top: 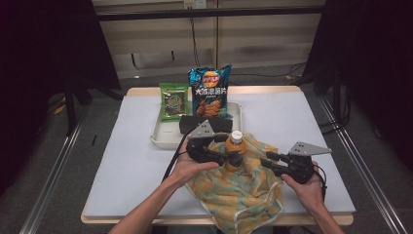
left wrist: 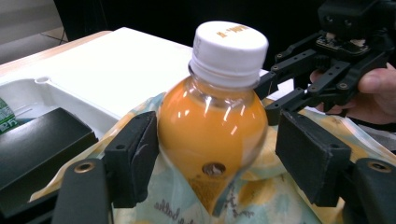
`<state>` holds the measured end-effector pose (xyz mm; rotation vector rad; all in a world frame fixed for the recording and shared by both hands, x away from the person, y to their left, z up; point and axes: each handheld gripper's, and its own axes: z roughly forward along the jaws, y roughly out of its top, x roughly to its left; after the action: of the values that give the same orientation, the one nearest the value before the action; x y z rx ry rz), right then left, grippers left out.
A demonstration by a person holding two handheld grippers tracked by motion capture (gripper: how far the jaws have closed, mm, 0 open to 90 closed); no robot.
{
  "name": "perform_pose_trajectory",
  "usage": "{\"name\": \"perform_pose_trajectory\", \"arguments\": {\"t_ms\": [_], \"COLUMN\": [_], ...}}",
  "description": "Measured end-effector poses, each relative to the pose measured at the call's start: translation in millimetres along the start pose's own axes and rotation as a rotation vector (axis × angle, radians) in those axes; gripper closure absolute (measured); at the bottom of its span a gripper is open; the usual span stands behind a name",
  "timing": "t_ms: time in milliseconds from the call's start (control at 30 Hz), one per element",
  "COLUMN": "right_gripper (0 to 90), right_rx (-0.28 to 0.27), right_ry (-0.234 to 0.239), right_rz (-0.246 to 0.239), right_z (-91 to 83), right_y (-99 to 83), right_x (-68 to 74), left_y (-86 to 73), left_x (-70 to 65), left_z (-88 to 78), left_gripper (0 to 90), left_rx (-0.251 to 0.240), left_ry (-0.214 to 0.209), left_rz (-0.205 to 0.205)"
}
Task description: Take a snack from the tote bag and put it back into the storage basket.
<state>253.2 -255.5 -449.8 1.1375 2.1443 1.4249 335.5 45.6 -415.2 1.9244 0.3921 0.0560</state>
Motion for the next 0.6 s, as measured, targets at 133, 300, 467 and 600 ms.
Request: {"name": "perform_pose_trajectory", "arguments": {"t_ms": [133, 300, 467, 600], "right_gripper": [62.1, 62.4, 62.5, 62.6], "right_rx": [0.003, 0.002, 0.002, 0.009], "right_ry": [-0.003, -0.003, -0.008, -0.006], "right_rz": [0.006, 0.01, 0.01, 0.009], "right_z": [-0.5, 0.5, 0.4, 1.0], "right_y": [-0.1, 0.0, 0.0, -0.1], "right_x": [-0.7, -0.4, -0.9, -0.8], "left_y": [2.0, -0.5, -6.1, -13.2], "left_x": [-0.9, -3.7, -3.0, -2.3], "left_z": [6.0, 20.5, 27.8, 36.5], "left_gripper": [28.3, 27.1, 28.8, 28.8], "left_rx": [0.014, 0.048, 0.062, 0.083], "left_ry": [0.019, 0.036, 0.035, 0.03], "left_rz": [0.021, 0.039, 0.039, 0.034]}}
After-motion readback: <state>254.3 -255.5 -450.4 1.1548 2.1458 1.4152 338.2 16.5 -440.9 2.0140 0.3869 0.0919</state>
